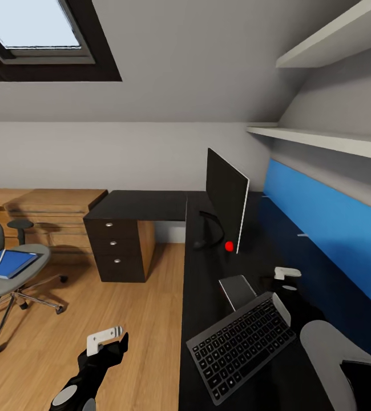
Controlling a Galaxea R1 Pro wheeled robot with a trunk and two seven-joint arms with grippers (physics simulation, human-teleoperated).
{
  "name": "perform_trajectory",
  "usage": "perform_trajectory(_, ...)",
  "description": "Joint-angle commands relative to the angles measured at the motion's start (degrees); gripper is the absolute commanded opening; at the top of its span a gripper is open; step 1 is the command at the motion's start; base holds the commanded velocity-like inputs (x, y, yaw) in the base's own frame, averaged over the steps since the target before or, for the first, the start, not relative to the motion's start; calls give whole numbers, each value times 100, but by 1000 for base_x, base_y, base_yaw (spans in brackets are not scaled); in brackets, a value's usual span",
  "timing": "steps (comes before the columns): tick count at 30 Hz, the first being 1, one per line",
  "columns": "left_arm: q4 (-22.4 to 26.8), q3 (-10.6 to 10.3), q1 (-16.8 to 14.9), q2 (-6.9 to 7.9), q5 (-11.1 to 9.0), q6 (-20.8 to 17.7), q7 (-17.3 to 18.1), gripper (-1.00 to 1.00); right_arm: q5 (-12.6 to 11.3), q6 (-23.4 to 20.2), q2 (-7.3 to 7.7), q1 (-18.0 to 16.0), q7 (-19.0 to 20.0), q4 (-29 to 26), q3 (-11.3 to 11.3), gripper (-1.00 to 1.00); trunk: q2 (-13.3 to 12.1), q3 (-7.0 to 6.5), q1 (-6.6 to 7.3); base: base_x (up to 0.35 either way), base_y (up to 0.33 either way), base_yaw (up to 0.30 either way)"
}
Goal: In the bedroom, organize the workspace by keeping the computer under the desk, ensuring the monitor is on the desk, placing the keyboard on the desk next to the monitor, placing the mouse on the desk next to the keyboard, moving the folder from the swivel chair onto the desk next to the mouse, stacking the notebook on top of the folder with the pen on top of the notebook, and positioning the swivel chair next to the desk.
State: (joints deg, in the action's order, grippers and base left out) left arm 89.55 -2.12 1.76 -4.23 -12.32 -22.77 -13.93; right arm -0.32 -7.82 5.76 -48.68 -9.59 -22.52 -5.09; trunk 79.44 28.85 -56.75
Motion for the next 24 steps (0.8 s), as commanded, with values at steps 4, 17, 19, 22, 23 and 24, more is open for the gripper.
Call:
perform_trajectory(4, 10, -8, -1, 1, -60, -17, -49, 100, -7, -59, 46, -1, -253, 67, -27, 100, 3, 5, 0, 0, 0, 0)
perform_trajectory(17, 39, -8, -1, 1, -68, -17, -47, 100, -12, -163, 91, -10, -460, 195, -171, 100, 3, 5, 0, 0, 0, 0)
perform_trajectory(19, 53, -5, -1, 1, -70, -17, -48, 100, -12, -195, 92, -10, -462, 198, -173, 100, 3, 5, 0, 0, 0, 0)
perform_trajectory(22, 81, 0, -1, 1, -76, -17, -48, 100, -18, -248, 82, -9, -459, 201, -176, 100, 3, 5, 0, 0, 0, 0)
perform_trajectory(23, 82, 0, -1, 1, -76, -17, -48, 100, -19, -249, 81, -9, -458, 200, -174, 100, 3, 5, 0, 0, 0, 0)
perform_trajectory(24, 84, 0, -1, 1, -76, -17, -48, 100, -21, -251, 78, -9, -454, 198, -172, 100, 3, 5, 0, 0, 0, 0)
